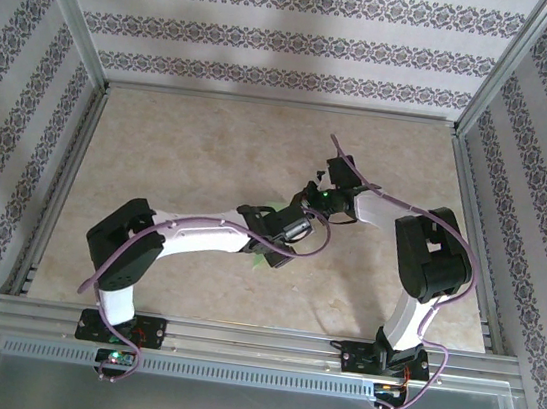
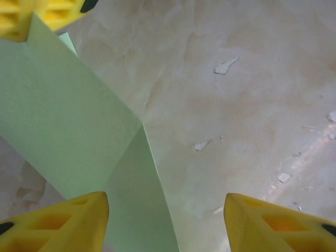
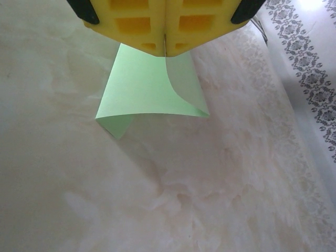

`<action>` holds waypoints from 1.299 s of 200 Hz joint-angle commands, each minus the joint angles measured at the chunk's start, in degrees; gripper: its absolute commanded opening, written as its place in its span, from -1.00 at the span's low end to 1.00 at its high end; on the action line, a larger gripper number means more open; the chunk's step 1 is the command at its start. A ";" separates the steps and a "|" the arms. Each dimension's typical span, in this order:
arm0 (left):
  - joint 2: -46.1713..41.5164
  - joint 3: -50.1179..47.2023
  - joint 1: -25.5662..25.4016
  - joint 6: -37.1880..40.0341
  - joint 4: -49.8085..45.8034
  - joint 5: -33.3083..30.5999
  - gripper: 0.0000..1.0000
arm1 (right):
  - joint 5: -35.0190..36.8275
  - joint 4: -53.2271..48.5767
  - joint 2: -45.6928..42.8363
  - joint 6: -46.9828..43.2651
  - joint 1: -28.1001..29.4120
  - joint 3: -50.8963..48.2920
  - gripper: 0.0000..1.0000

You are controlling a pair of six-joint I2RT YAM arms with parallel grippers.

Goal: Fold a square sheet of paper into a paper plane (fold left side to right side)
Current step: Fold the wing for the fifth time at the center of the table.

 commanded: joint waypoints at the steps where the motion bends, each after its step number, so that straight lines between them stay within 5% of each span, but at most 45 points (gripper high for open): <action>1: 1.32 1.52 -0.90 0.84 -3.31 -5.12 0.09 | 1.47 -1.42 -0.13 1.10 0.61 1.56 -1.00; 60: 2.45 0.12 -0.90 -0.42 -3.09 -7.10 -0.35 | 3.16 -2.14 0.79 0.65 0.78 1.69 -1.00; 168: 2.58 -4.61 -0.84 -4.43 2.30 -4.57 -0.68 | 4.85 -3.39 1.44 -0.59 0.78 1.84 -1.00; 225: 2.00 -5.84 -0.14 -5.63 5.01 -2.35 -0.77 | 9.81 -7.47 -5.00 -5.06 -3.16 -0.67 -0.41; 260: 0.16 -8.01 2.09 -6.52 8.69 3.21 -0.83 | 12.91 -12.56 -13.09 -11.01 -10.48 -4.33 -0.26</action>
